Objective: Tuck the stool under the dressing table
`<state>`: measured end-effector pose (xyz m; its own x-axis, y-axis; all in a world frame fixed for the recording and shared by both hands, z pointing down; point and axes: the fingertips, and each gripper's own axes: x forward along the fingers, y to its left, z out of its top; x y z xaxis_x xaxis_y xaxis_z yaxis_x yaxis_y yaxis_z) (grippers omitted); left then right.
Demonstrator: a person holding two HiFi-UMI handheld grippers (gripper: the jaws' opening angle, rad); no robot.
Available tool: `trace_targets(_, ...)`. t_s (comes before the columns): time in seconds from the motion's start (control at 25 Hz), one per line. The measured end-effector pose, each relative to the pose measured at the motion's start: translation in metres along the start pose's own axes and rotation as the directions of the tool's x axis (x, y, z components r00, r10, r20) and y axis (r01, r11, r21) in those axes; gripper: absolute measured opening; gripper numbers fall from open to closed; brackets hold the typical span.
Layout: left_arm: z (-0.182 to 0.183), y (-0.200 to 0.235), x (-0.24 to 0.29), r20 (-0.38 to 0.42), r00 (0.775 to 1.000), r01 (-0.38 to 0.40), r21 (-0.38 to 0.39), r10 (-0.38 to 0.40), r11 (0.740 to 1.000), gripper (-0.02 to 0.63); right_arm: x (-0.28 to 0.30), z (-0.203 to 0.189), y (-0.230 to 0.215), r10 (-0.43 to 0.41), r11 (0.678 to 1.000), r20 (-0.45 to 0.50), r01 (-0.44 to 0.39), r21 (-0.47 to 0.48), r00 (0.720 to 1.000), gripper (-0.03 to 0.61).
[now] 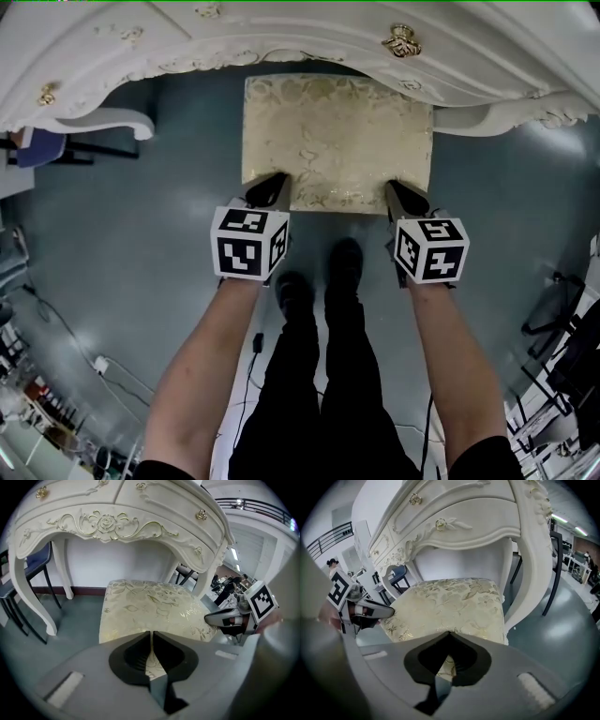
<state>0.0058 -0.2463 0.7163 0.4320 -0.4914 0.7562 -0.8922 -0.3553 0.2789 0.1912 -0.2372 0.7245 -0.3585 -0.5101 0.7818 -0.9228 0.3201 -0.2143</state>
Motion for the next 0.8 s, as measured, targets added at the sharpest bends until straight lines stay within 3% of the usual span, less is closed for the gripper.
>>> trace_targets(0.48,0.056,0.019,0.03,0.049,0.998,-0.044,0.053,0.041,0.998,0.034,0.027,0.052,-0.021,0.012,1.0,0.063,-0.011,-0.008,0.998,0.006)
trace_targets(0.8,0.069,0.02,0.025,0.104,0.995,-0.005,0.005,0.004,1.0,0.015,0.035,0.073,-0.031,0.011,1.0,0.094,-0.01,-0.012,0.995,0.006)
